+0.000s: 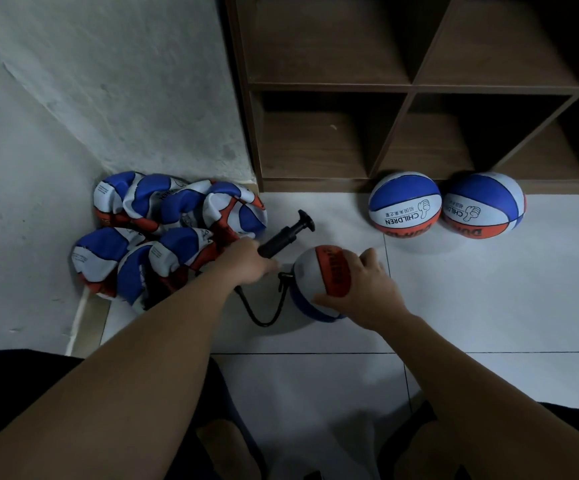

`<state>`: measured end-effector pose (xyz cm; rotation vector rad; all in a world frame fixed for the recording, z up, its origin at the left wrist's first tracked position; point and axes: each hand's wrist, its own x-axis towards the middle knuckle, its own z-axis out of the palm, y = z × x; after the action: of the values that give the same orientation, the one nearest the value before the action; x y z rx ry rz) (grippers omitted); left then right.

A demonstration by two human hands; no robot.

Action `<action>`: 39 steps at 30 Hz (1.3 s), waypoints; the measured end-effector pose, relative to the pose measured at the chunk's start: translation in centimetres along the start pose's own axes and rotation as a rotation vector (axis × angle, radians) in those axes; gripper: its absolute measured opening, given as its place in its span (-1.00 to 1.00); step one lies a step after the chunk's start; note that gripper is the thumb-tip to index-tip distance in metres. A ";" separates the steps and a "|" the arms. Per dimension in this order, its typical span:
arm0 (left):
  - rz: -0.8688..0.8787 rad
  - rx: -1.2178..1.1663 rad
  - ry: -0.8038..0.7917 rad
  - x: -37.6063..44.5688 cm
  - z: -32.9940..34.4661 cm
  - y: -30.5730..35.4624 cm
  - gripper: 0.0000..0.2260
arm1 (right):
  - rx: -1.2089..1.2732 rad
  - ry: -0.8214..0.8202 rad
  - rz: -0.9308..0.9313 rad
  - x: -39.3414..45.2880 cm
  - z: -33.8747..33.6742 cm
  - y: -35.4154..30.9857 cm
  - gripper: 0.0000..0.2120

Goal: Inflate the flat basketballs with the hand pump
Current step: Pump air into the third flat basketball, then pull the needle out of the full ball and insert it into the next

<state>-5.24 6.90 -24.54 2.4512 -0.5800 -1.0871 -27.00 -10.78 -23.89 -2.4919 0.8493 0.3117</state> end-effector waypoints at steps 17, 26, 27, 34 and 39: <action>0.112 -0.378 0.037 1.0 5.8 2.6 -0.90 | -0.056 -0.076 -0.108 2.5 0.1 -0.4 0.18; 0.123 -0.078 0.212 -0.5 7.0 4.0 -0.81 | -0.211 0.033 -0.121 2.1 1.6 0.0 0.37; 0.122 -0.051 0.245 -0.9 7.2 4.2 -0.80 | -0.197 0.033 -0.128 2.1 1.5 0.3 0.36; 0.100 -0.009 0.309 -2.3 0.1 4.3 -0.72 | 0.043 0.021 -0.089 1.1 -0.3 2.3 0.31; 0.279 -0.023 0.262 -4.9 -3.2 12.4 -0.80 | 0.033 -0.004 -0.133 0.0 -6.2 1.1 0.29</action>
<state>-8.40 -0.31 -13.39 2.3520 -0.7883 -0.6473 -27.35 -14.69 -19.02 -2.5018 0.6782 0.2548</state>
